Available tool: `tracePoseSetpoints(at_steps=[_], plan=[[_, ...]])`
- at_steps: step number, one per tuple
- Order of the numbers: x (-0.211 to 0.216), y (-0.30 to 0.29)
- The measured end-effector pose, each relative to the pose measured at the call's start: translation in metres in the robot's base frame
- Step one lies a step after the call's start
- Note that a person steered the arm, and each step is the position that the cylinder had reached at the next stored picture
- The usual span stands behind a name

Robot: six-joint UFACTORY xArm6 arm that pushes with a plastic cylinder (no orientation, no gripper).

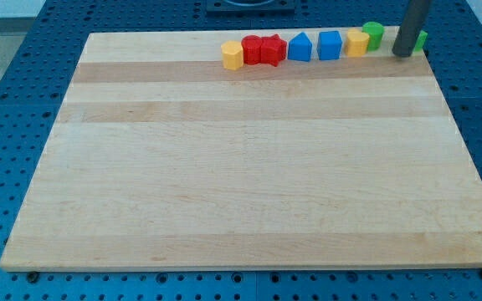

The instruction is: Move your arm a bit left

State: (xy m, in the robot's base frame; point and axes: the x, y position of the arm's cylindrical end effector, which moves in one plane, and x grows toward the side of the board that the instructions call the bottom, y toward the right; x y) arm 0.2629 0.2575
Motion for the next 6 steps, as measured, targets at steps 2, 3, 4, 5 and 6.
tracePoseSetpoints(at_steps=[2,3,4,5,6], plan=[[0.043,-0.024],[0.077,-0.083],[0.081,-0.110],[0.084,-0.149],[0.086,-0.174]])
